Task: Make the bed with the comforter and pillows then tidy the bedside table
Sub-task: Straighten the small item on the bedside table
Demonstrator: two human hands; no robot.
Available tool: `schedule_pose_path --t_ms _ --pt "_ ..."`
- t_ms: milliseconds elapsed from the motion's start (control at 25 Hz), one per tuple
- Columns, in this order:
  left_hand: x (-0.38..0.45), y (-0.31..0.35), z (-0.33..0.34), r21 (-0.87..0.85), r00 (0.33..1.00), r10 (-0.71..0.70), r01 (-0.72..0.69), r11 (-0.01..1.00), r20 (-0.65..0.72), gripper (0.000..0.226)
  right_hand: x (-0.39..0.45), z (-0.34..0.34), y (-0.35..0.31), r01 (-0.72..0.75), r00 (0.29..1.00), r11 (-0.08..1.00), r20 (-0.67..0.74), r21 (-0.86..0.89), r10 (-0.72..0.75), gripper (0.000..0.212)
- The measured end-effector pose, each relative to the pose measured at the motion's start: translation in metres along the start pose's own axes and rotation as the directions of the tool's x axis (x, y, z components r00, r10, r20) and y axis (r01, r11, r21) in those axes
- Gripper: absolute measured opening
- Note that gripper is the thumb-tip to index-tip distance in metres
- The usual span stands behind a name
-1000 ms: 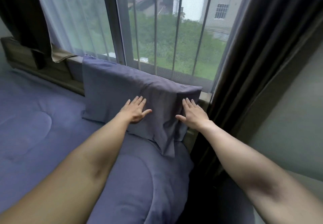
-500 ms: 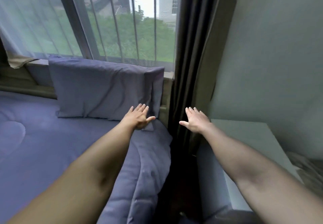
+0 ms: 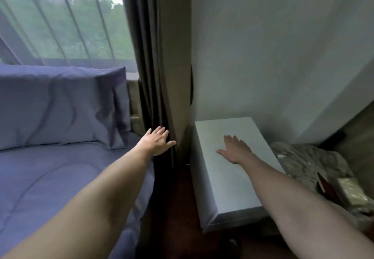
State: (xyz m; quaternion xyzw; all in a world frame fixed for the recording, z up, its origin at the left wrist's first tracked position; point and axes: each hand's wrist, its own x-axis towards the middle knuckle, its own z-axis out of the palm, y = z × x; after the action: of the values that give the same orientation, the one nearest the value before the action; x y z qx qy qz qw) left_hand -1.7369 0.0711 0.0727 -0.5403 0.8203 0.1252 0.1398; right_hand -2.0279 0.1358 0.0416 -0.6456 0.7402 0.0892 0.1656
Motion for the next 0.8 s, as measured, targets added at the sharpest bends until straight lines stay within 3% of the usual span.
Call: schedule_pose_path --t_ms 200,400,680,800 --pt "0.053 0.093 0.027 -0.04 0.996 0.048 -0.045 0.998 0.073 0.075 0.019 0.021 0.107 -0.036 0.994 0.999 0.101 0.009 0.035 0.08" --pt "0.091 0.18 0.066 -0.095 0.984 0.046 -0.03 0.995 0.173 0.076 0.042 0.041 0.188 0.041 0.984 0.999 0.176 -0.01 -0.038 0.073" --pt "0.106 0.266 0.136 -0.145 0.972 0.018 0.016 0.989 0.233 0.076 0.082 0.091 0.227 0.199 0.933 0.98 0.3 0.03 -0.199 0.062" --pt "0.121 0.291 0.162 -0.181 0.971 0.015 0.03 0.983 0.24 0.076 0.102 0.108 0.228 0.228 0.933 0.972 0.27 0.062 -0.236 0.062"
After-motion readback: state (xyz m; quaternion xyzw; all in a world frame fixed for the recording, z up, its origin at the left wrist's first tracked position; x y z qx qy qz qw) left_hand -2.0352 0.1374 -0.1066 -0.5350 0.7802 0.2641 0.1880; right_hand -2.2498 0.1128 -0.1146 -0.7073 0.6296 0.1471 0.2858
